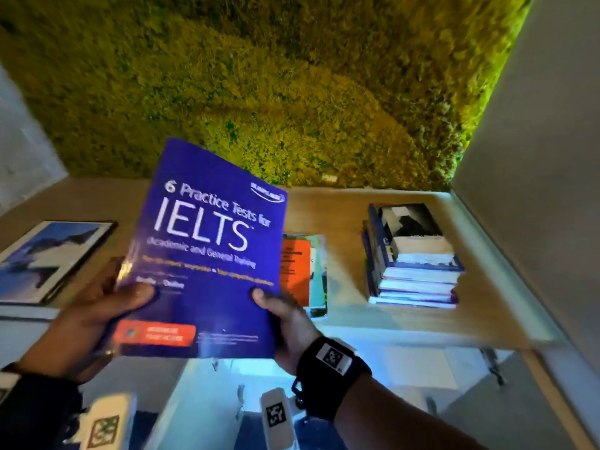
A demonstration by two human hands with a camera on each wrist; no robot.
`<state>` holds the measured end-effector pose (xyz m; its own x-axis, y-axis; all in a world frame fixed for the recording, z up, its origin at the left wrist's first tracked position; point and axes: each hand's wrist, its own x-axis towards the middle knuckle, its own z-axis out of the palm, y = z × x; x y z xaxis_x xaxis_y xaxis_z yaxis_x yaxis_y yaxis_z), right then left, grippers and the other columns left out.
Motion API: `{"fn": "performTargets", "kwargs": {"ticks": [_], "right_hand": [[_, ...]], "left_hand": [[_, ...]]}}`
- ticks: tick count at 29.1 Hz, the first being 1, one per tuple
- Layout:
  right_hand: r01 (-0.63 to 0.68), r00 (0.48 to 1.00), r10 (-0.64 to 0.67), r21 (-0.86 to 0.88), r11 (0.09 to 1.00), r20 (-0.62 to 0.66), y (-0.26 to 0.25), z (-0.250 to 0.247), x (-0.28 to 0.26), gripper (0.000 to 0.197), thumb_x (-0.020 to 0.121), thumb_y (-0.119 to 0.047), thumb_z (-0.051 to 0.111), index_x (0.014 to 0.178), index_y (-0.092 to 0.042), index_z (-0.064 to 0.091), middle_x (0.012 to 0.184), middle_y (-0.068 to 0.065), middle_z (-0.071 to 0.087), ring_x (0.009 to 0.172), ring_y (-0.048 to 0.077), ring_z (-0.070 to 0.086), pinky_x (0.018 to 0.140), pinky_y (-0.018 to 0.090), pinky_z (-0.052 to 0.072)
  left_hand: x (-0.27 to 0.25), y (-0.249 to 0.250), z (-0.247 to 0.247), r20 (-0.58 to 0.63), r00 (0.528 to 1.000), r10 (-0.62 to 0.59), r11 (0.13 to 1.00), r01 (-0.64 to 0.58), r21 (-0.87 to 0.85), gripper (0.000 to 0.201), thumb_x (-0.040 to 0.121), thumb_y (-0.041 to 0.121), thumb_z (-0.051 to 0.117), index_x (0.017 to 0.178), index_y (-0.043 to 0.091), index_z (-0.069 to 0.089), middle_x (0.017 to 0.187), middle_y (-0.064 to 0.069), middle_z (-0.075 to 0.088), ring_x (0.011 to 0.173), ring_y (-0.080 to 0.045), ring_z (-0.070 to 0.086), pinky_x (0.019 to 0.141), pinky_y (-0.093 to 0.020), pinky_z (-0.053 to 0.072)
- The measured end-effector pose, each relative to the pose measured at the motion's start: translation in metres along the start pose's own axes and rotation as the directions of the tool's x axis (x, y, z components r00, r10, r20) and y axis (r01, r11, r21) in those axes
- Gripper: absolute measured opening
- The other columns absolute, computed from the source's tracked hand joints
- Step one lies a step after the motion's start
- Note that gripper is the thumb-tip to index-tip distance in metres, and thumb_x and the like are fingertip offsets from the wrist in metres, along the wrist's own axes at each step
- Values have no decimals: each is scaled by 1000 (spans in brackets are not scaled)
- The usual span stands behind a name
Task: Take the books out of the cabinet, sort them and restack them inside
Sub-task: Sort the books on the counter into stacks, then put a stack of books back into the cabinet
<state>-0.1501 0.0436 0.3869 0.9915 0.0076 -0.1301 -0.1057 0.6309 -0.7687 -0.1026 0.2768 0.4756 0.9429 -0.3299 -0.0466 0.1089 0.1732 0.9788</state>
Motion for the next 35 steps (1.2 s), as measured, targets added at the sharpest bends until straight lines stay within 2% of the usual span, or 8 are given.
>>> {"fn": "performTargets", "kwargs": {"ticks": [4, 9, 13, 16, 21, 26, 31, 35], "right_hand": [[35, 998, -40, -107, 994, -43, 10, -57, -71, 53, 75, 5, 65, 127, 1, 58, 124, 34, 61, 109, 38, 61, 96, 46, 51], [-61, 995, 43, -209, 976, -88, 61, -122, -149, 63, 70, 8, 67, 131, -3, 54, 127, 41, 55, 117, 47, 60, 107, 67, 41], [-186, 977, 162, -181, 966, -139, 91, -156, -192, 57, 68, 11, 64, 123, -4, 61, 98, 26, 70, 78, 23, 70, 66, 30, 58], [-224, 963, 195, -149, 963, -184, 118, -176, -197, 48, 72, 14, 64, 113, -10, 72, 113, 29, 67, 100, 35, 64, 84, 41, 55], [-295, 885, 255, -46, 954, -390, 173, -227, -167, 59, 66, 2, 75, 123, 3, 61, 131, 41, 55, 117, 55, 57, 108, 61, 42], [-310, 840, 259, -30, 950, -476, 202, -275, -111, 51, 69, -4, 75, 119, -2, 68, 125, 34, 64, 119, 56, 57, 106, 71, 39], [-317, 823, 211, -118, 941, -527, 216, -312, -26, 30, 85, -3, 67, 114, -1, 69, 113, 29, 71, 109, 52, 65, 100, 67, 47], [-305, 833, 153, -212, 928, -532, 227, -336, 53, 26, 95, -5, 59, 120, 0, 67, 109, 24, 74, 103, 44, 70, 97, 62, 52]], "left_hand": [[-51, -58, 31, -4, 996, -84, 996, 84, 18, 49, 77, -8, 56, 124, 5, 53, 116, -26, 69, 83, -39, 72, 67, -48, 61], [-112, -155, 43, 1, 977, -215, 977, 215, 8, 45, 76, -13, 56, 116, 6, 55, 102, -24, 73, 76, -36, 74, 60, -42, 63], [-141, -236, 40, -57, 934, -352, 936, 352, -17, 42, 83, -20, 53, 116, 7, 57, 95, -22, 76, 72, -31, 75, 57, -39, 63], [-144, -286, 39, -69, 882, -466, 885, 462, -62, 39, 81, -12, 59, 117, 4, 59, 105, -30, 72, 75, -38, 74, 60, -45, 62], [-115, -354, 41, -45, 817, -575, 818, 571, -74, 43, 84, 7, 66, 125, 1, 56, 114, -35, 68, 90, -48, 70, 71, -50, 60], [-45, -408, 31, -44, 795, -605, 794, 606, 37, 59, 69, 21, 80, 121, -1, 62, 109, -35, 69, 96, -53, 68, 79, -56, 59], [44, -453, 19, -135, 878, -459, 818, 477, 322, 26, 84, 26, 79, 101, 9, 71, 76, -7, 79, 66, -22, 76, 59, -26, 57], [114, -488, 6, -143, 918, -371, 866, 397, 304, 10, 92, 17, 71, 98, 8, 72, 92, -20, 78, 81, -36, 76, 79, -49, 61]]}}
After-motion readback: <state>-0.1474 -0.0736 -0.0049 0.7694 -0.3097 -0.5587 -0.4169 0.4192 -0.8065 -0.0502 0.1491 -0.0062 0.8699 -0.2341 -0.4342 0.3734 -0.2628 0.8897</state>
